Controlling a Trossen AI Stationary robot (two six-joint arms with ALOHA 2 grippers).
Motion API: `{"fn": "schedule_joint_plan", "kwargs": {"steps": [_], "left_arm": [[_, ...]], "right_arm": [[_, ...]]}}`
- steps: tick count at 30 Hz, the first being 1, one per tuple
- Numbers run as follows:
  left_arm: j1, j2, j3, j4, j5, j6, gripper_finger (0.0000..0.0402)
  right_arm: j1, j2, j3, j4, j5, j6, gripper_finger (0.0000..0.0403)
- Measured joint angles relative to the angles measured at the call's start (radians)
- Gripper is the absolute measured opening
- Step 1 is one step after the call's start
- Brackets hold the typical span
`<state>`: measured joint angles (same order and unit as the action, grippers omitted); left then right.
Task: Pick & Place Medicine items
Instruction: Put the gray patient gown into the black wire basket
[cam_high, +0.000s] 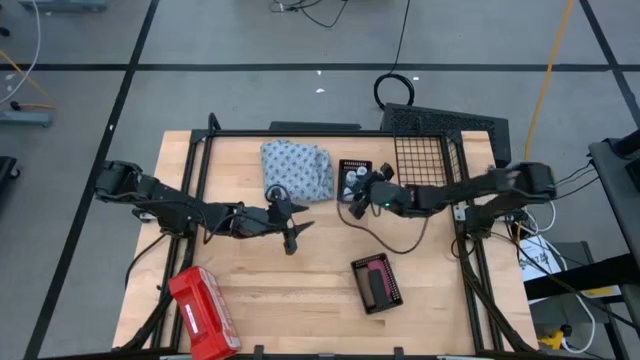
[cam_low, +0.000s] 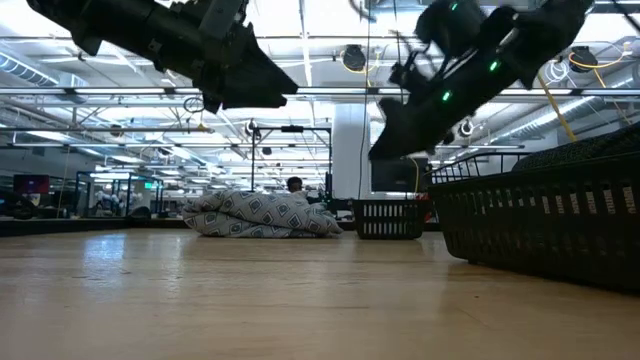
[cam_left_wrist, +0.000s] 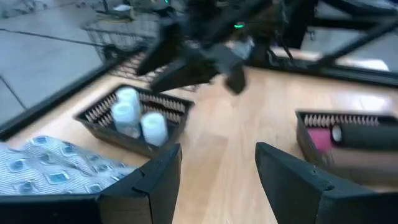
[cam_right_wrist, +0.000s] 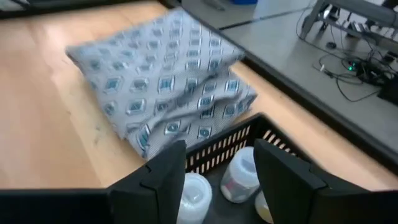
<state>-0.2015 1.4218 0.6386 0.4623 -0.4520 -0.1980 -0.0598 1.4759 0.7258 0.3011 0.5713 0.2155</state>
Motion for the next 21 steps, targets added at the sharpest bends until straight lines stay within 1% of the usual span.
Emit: {"fn": "schedule_joint_plan", "kwargs": {"steps": [1, 4, 7, 9, 11, 13, 14, 16, 21], "left_arm": [[0.005, -0.015, 0.002, -0.026, -0.013, -0.012, 0.0214], [0.024, -0.086, -0.001, -0.203, -0.06, -0.082, 0.0214], [0.061, -0.153, 0.002, -0.375, -0.092, -0.199, 0.0214], [0.098, -0.204, -0.001, -0.523, -0.095, -0.318, 0.0214], [0.151, -0.241, 0.002, -0.627, -0.077, -0.433, 0.0214], [0.202, -0.28, -0.015, -0.719, -0.049, -0.478, 0.0214], [0.227, -0.3, -0.031, -0.733, -0.038, -0.491, 0.0214], [0.28, -0.333, -0.078, -0.694, 0.004, -0.522, 0.0214], [0.417, -0.415, -0.262, -0.482, 0.128, -0.653, 0.0214]], "right_arm": [[0.006, -0.042, 0.0, -0.035, 0.0, 0.0, 0.0181], [0.028, -0.165, 0.0, -0.125, 0.0, 0.0, 0.0182], [0.06, -0.278, 0.0, -0.213, 0.001, 0.0, 0.0179], [0.085, -0.341, 0.0, -0.263, 0.0, 0.0, 0.0177], [0.109, -0.39, 0.0, -0.292, 0.002, 0.005, 0.0176], [0.13, -0.425, 0.0, -0.314, 0.003, 0.005, 0.0176], [0.139, -0.438, 0.0, -0.321, 0.004, 0.002, 0.0176], [0.153, -0.453, 0.0, -0.327, 0.004, -0.002, 0.0176], [0.171, -0.456, 0.0, -0.348, 0.004, -0.029, 0.0172]]}}
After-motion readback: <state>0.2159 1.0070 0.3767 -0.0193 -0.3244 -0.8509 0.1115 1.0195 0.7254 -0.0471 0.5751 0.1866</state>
